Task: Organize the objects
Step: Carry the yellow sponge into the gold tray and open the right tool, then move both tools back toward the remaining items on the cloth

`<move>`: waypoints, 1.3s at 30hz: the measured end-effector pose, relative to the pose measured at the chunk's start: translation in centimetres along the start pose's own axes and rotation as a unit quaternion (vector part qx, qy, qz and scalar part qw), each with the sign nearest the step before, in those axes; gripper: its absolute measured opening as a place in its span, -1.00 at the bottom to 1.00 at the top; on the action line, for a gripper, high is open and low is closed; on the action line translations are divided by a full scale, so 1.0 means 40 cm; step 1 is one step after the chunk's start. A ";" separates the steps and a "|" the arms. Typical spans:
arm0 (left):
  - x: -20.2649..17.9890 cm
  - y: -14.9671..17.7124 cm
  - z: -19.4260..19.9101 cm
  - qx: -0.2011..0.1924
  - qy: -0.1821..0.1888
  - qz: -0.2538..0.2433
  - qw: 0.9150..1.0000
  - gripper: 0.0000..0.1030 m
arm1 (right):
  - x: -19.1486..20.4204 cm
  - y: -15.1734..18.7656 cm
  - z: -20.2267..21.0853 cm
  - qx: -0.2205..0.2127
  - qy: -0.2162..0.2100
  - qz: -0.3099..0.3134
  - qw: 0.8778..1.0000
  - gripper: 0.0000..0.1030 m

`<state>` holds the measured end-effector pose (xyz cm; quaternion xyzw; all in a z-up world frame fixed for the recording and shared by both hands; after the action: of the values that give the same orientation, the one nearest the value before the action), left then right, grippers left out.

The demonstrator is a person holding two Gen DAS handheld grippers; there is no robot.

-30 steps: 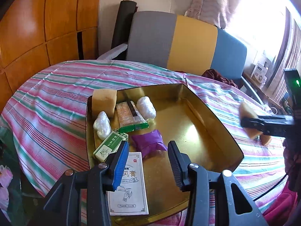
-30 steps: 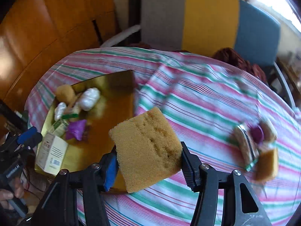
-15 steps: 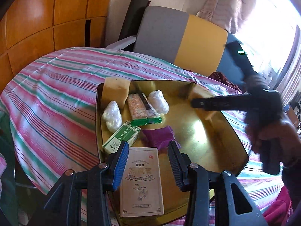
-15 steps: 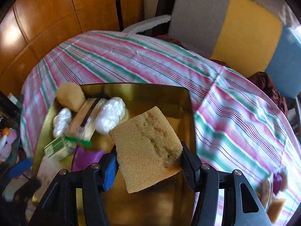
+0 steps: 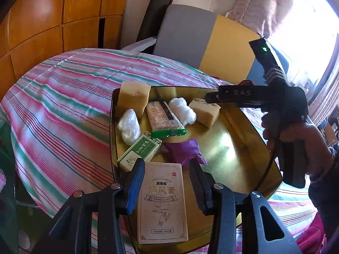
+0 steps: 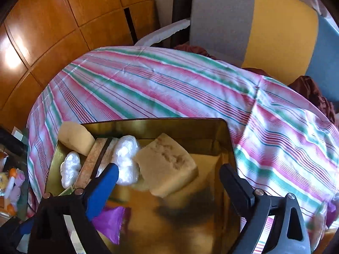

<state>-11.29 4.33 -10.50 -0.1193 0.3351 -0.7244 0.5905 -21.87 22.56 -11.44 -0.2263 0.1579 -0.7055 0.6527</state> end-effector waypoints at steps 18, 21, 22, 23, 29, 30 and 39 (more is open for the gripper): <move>-0.075 0.007 0.062 -0.021 0.003 -0.040 0.999 -0.16 | -0.082 0.198 0.245 -0.063 -0.005 -0.032 0.998 0.91; -0.092 0.010 0.069 -0.023 0.005 -0.050 0.998 -0.16 | -0.126 0.247 0.279 -0.067 0.008 -0.041 0.997 0.91; -0.098 0.012 0.072 -0.024 0.007 -0.053 0.998 -0.16 | -0.148 0.263 0.291 -0.069 0.016 -0.046 0.996 0.91; -0.107 0.013 0.075 -0.024 0.008 -0.057 0.998 -0.16 | -0.167 0.276 0.302 -0.070 0.021 -0.050 0.996 0.91; -0.156 0.022 0.080 -0.021 0.014 -0.081 0.996 -0.16 | -0.349 0.364 0.371 -0.069 0.083 -0.096 0.990 0.91; -0.162 0.023 0.079 -0.021 0.015 -0.085 0.996 -0.16 | -0.390 0.379 0.380 -0.068 0.096 -0.104 0.988 0.91; -0.266 0.040 0.069 -0.011 0.024 -0.131 0.991 -0.16 | -0.753 0.557 0.467 -0.082 0.206 -0.266 0.938 0.92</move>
<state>-5.54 13.21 -7.06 -0.1516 0.3387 -0.7944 0.4809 8.23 51.62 -10.56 -0.1626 0.2802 -0.8693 0.3734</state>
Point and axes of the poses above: each gripper's, at about its wrist camera, not at the fingertips, and z roughly against the way its jaws point, x to its left, y to its underside, the point moved 8 cm from there along -z, roughly the way its jaws point
